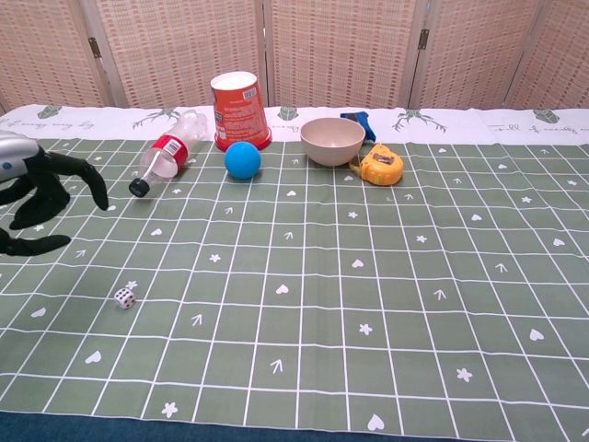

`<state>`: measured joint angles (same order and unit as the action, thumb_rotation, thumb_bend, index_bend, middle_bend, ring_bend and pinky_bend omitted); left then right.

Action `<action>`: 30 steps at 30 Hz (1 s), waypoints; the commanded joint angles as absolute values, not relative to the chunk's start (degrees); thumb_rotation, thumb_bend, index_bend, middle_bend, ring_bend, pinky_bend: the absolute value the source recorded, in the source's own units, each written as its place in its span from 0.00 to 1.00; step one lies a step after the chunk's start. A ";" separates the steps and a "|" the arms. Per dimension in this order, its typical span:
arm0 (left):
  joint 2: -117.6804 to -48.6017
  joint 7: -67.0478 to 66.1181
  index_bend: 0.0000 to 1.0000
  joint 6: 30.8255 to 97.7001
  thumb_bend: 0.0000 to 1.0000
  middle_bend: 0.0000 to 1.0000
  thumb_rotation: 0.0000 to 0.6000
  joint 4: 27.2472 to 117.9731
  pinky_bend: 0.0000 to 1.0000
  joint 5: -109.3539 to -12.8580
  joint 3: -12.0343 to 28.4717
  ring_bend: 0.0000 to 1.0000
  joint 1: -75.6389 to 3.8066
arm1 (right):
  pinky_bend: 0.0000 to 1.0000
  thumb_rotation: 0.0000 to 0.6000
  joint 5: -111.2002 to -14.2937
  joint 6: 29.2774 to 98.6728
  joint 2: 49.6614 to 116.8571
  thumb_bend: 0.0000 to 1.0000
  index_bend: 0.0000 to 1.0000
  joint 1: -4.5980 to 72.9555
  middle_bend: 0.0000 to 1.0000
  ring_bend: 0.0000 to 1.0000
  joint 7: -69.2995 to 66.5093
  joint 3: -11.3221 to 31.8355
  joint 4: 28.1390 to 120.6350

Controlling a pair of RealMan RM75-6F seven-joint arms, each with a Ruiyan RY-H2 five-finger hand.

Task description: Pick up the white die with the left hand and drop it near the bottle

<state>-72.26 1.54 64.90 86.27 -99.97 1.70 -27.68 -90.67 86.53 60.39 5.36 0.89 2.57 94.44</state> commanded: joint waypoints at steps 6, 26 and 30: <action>-77.66 0.58 0.42 58.77 0.36 0.94 1.00 81.46 0.90 -98.61 -0.12 0.80 -31.22 | 0.16 1.00 -90.45 86.40 60.70 0.24 0.10 5.17 0.19 0.14 0.38 2.44 93.82; -84.54 -2.85 0.47 54.37 0.36 0.97 1.00 75.24 0.91 -91.77 -0.67 0.83 -33.60 | 0.16 1.00 -89.87 86.20 60.80 0.24 0.10 4.94 0.19 0.14 -0.06 2.55 93.22; -84.68 -3.08 0.47 54.25 0.36 0.97 1.00 74.94 0.91 -91.15 -1.10 0.83 -33.65 | 0.16 1.00 -89.73 85.76 61.00 0.24 0.10 5.15 0.19 0.14 -0.09 2.60 93.16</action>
<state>-84.66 -3.06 54.29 74.97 -91.19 -1.07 -33.64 -89.75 85.81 60.96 5.11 -0.11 2.59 93.18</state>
